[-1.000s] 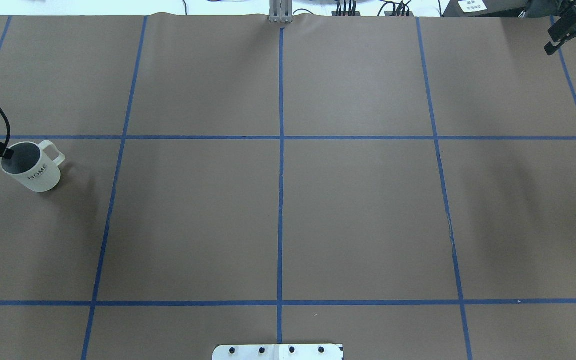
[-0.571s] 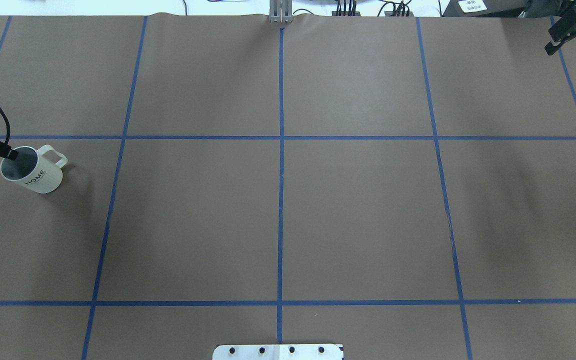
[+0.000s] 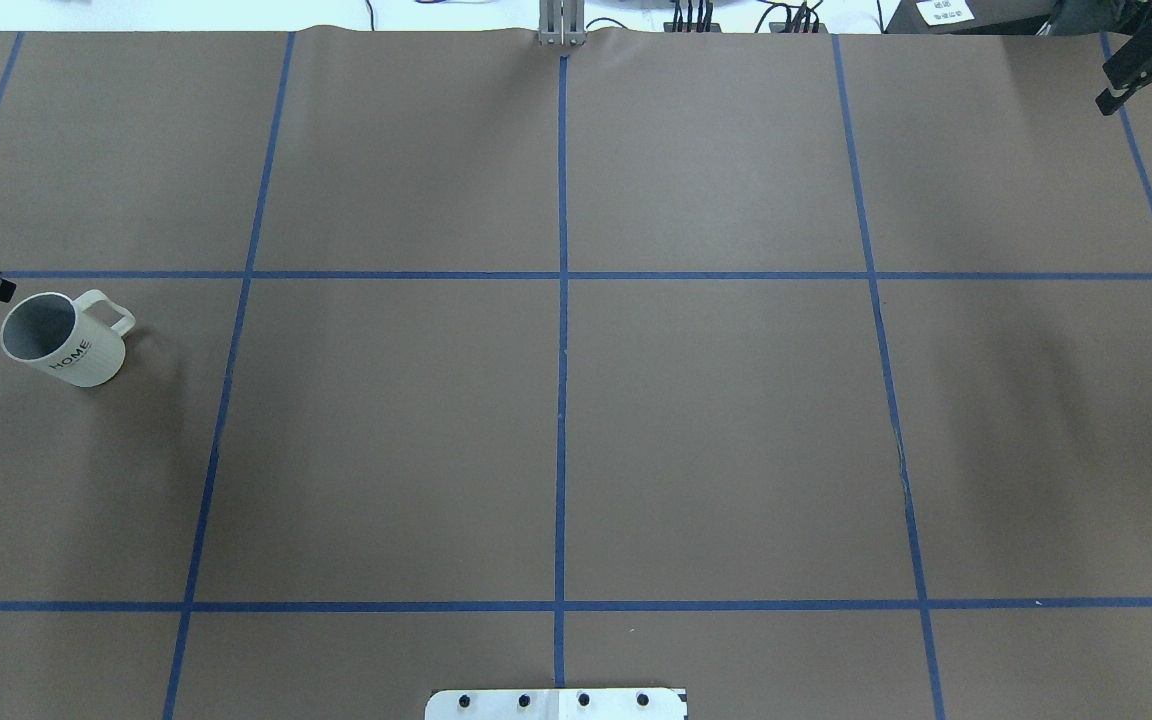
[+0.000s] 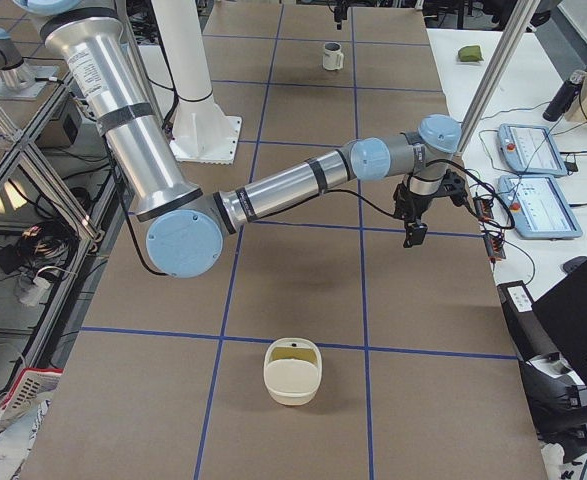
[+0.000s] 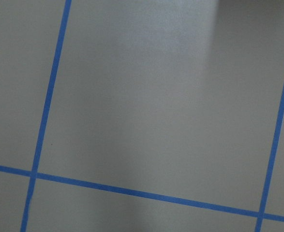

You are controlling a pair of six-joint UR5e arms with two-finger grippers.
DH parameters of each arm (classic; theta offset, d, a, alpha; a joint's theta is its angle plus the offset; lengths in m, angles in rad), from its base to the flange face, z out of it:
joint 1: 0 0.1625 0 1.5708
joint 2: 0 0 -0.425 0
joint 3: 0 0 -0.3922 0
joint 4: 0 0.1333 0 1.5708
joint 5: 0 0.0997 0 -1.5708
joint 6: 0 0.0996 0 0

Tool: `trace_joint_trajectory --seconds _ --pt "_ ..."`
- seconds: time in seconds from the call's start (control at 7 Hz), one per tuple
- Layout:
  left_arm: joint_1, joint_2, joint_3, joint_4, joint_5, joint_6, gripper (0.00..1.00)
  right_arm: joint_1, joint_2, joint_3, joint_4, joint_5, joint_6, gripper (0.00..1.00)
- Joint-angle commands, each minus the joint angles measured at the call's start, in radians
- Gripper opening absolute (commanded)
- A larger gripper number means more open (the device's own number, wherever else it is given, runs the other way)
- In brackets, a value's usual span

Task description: Left arm hands cup to right arm to dump lemon

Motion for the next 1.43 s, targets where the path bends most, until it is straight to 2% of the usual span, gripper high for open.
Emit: trace_joint_trajectory --seconds 0.0,0.14,0.29,0.43,0.86,1.0,1.29 --pt "-0.127 0.002 0.007 0.236 0.001 0.296 1.0 0.004 -0.029 0.001 0.003 -0.003 -0.003 1.0" --pt "-0.205 0.011 0.009 0.321 0.002 0.344 1.0 0.012 -0.055 0.001 0.006 -0.003 -0.006 1.0" --pt "-0.283 0.026 0.006 0.332 -0.002 0.349 1.0 0.042 -0.1 0.006 0.012 -0.009 -0.031 1.0" --pt "-0.302 0.029 0.013 0.32 -0.001 0.349 1.0 0.085 -0.155 0.014 0.014 -0.01 -0.133 1.0" --pt "-0.335 0.052 -0.008 0.312 -0.039 0.334 1.0 0.134 -0.375 0.153 0.049 -0.03 -0.154 1.0" --pt "-0.335 0.052 -0.019 0.312 -0.044 0.337 1.0 0.134 -0.435 0.155 0.117 -0.032 -0.141 1.0" --pt "-0.333 0.072 0.007 0.309 -0.067 0.34 1.0 0.148 -0.473 0.155 0.126 -0.03 -0.138 1.0"
